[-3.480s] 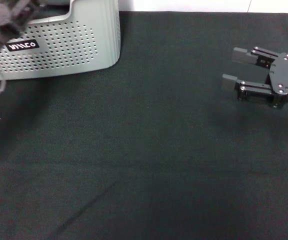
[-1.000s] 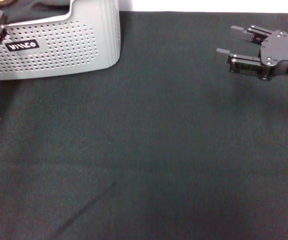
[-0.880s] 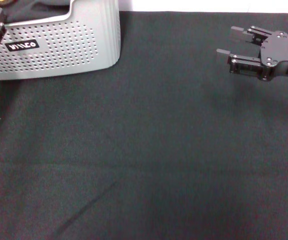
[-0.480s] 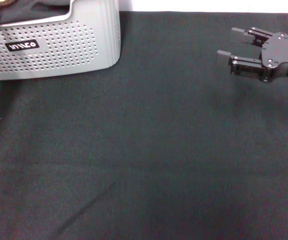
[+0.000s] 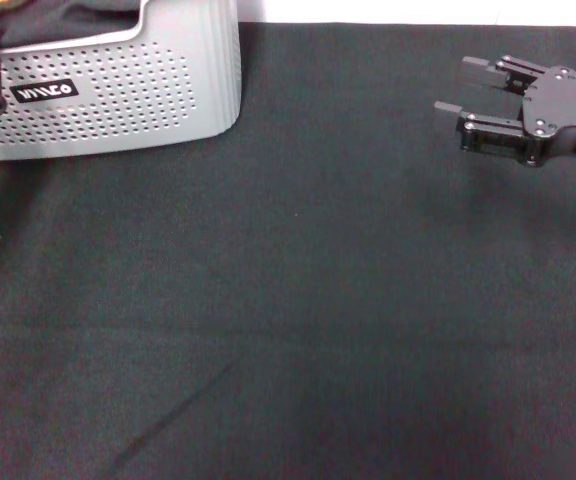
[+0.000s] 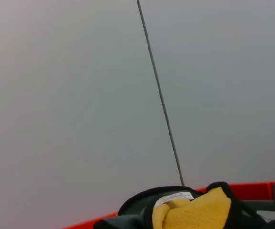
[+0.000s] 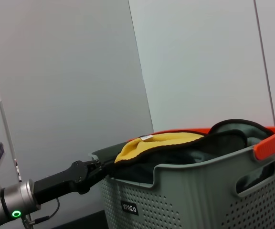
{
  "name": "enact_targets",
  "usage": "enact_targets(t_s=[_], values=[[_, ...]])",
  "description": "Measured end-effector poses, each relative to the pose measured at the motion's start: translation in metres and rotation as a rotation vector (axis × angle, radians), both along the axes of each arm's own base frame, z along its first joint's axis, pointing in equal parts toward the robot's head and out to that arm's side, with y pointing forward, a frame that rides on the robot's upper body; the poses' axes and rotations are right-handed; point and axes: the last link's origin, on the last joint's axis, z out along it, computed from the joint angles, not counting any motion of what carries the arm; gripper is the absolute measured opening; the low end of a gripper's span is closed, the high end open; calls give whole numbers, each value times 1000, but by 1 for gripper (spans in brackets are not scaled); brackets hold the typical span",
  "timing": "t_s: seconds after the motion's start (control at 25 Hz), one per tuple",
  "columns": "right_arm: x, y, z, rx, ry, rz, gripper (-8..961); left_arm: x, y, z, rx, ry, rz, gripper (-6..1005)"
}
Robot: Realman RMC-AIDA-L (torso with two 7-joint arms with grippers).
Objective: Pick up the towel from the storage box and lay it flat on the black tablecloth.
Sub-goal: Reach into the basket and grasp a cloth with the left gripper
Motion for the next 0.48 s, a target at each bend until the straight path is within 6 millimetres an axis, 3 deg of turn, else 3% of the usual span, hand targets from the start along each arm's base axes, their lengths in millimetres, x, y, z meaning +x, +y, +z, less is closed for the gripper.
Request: enact_targets(t_s=[0.32, 0.44, 0.48], values=[[0, 0, 0, 0, 0, 0, 793, -1, -3, 3, 22, -18, 1, 167], [0, 0, 0, 0, 0, 0, 793, -1, -6, 5, 39, -37, -12, 339], [0, 0, 0, 0, 0, 0, 794, 0, -8, 6, 43, -41, -20, 343]])
